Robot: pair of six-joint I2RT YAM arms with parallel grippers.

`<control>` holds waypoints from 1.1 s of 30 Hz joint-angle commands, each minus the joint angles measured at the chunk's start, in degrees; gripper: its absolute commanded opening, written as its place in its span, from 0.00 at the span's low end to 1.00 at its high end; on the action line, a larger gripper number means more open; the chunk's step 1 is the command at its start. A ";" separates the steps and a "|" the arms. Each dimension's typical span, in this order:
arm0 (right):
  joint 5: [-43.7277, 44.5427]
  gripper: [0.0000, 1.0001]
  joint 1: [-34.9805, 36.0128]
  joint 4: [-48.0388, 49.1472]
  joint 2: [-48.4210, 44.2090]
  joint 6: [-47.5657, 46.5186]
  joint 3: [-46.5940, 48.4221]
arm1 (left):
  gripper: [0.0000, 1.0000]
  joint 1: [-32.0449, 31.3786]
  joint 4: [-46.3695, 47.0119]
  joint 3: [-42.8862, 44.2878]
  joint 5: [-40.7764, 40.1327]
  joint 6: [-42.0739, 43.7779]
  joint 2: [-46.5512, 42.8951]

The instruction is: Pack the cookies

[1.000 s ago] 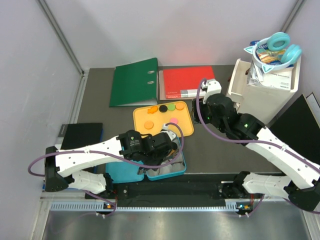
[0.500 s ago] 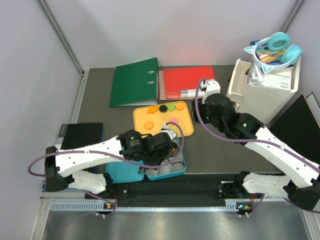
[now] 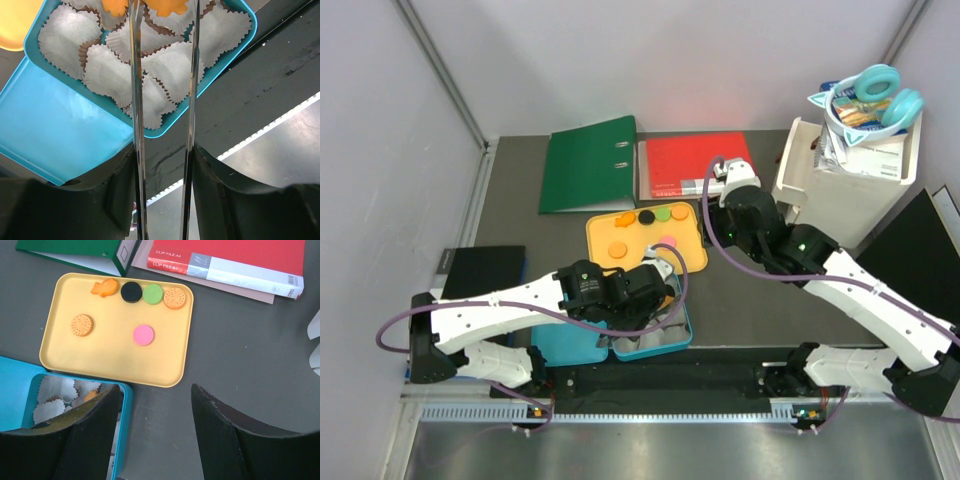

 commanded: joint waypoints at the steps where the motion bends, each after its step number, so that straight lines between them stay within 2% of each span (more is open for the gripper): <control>1: -0.31 0.59 -0.66 2.50 0.35 -1.13 1.72 | 0.51 -0.28 1.48 1.65 -0.90 0.01 -2.19; 10: -0.57 0.59 -0.75 3.02 0.97 -1.39 2.16 | 0.53 -0.28 1.13 2.70 -1.86 0.19 -2.46; 13: -0.40 0.59 -0.75 2.85 0.88 -1.39 2.33 | 0.53 -0.29 -0.37 6.03 -7.83 0.63 -3.51; 14: -0.40 0.59 -0.75 2.85 0.79 -1.48 2.33 | 0.53 -0.28 -0.72 7.09 -12.98 0.45 -3.86; 16: -0.22 0.59 -0.75 2.85 0.70 -1.65 2.51 | 0.57 0.59 -1.51 10.77 -16.88 1.33 -4.48; 21: -0.22 0.59 -0.84 2.94 -0.08 -1.57 2.16 | 0.59 10.07 0.24 13.61 -17.78 8.44 0.86; 22: -0.05 0.59 -0.84 2.76 -0.17 -1.48 1.90 | 0.59 13.22 2.60 13.17 -17.25 9.32 2.01; 26: -0.13 0.59 -0.84 2.32 -1.75 -0.95 0.67 | 0.59 18.34 10.06 10.53 -14.44 12.31 8.16; 30: -0.05 0.60 -0.92 1.62 -3.51 -0.16 -0.92 | 0.59 22.47 14.92 10.09 -12.94 11.36 17.03; 33: -0.31 0.59 -0.92 1.35 -4.74 0.63 -1.97 | 0.58 25.64 17.47 10.44 -11.62 10.39 20.12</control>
